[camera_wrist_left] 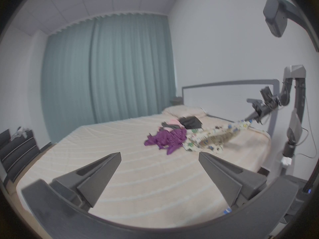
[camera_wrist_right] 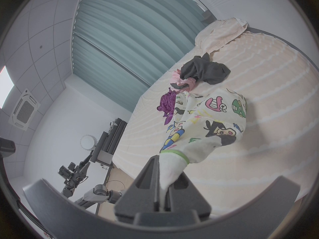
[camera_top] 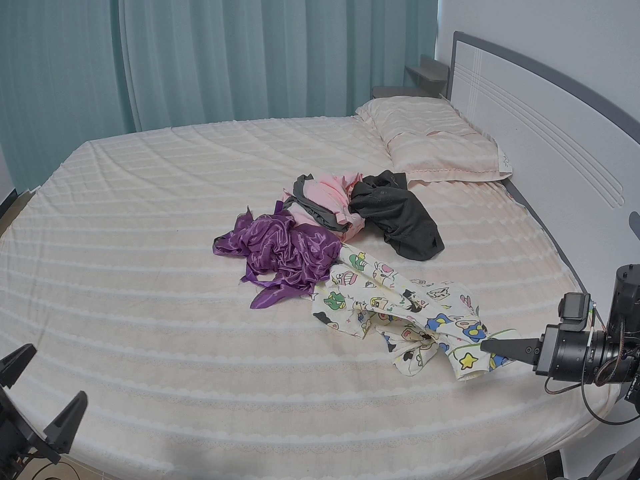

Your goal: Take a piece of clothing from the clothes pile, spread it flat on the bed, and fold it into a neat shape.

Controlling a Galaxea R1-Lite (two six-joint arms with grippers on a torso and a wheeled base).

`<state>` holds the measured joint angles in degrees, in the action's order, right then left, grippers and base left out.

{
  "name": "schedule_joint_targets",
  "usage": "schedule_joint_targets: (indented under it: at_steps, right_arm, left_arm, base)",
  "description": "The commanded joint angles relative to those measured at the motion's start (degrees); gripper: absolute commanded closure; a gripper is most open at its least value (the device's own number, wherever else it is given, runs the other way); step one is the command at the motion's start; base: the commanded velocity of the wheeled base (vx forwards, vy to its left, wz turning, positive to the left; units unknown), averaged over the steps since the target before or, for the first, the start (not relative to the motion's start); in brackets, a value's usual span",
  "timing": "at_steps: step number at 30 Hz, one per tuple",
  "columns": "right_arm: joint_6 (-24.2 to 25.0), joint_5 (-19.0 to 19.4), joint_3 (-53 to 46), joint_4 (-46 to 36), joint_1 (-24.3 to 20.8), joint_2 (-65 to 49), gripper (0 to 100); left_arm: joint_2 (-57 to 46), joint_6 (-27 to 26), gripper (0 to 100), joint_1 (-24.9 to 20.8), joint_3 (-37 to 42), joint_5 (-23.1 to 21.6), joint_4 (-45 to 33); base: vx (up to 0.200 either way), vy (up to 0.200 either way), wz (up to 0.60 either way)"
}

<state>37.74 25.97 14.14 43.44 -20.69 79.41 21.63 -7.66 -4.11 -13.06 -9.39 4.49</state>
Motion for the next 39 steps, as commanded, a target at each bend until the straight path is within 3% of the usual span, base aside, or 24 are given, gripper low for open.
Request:
schedule_joint_targets:
  at_steps: [1, 7, 10, 11, 14, 16, 21, 27, 37, 39]
  right_arm:
    - [1.19, 0.23, 0.54, -0.28, -0.23, -4.97, 100]
    - [2.16, 0.31, 1.33, 0.42, -0.05, -2.42, 100]
    - [3.21, 0.31, 2.29, 0.33, 0.03, -2.24, 100]
    - [4.18, 0.23, 2.56, 0.33, 0.03, -2.51, 100]
    - [4.36, 0.14, 2.73, 0.33, 0.03, -2.59, 100]
    - [4.36, 0.23, 2.56, 0.16, 0.03, -2.42, 100]
    - [4.45, 0.31, 2.65, -0.02, 0.03, -1.71, 100]
    - [4.45, 0.31, 2.91, 0.33, -0.67, -1.98, 100]
    - [6.64, 0.31, 2.82, -0.63, -1.81, -10.68, 100]
    - [6.73, 0.31, 3.17, -2.48, -2.25, -12.96, 100]
  left_arm:
    - [34.36, -6.06, 0, -15.67, -1.62, -5.38, 9.58]
    - [57.48, -2.72, 0, -21.20, -1.27, -2.04, 29.09]
    - [63.80, 0.98, 0, -24.54, -1.45, 0.07, 33.66]
    - [69.08, 4.67, 0, -27.27, -1.71, 2.44, 36.65]
    - [73.74, 8.27, 0, -29.82, -2.41, 5.43, 40.78]
    - [81.82, 13.81, 0, -33.51, -3.82, 10.44, 48.42]
    - [93.25, 17.59, 0, -35.44, -7.69, 15.71, 58.97]
    - [100.72, 17.85, 0, -35.35, -11.90, 16.24, 63.01]
    - [104.94, 23.83, 0, -35.62, -17.97, 16.24, 63.19]
    - [105.11, 27.08, 0, -36.41, -19.46, 16.24, 63.37]
  base:
    - [0.000, 0.000, 0.00]
    - [0.000, 0.000, 0.00]
    - [0.000, 0.000, 0.00]
    - [0.000, 0.000, 0.00]
    - [0.000, 0.000, 0.00]
    - [0.000, 0.000, 0.00]
    - [0.000, 0.000, 0.00]
    - [0.000, 0.000, 0.00]
    - [0.000, 0.000, 0.00]
    - [0.000, 0.000, 0.00]
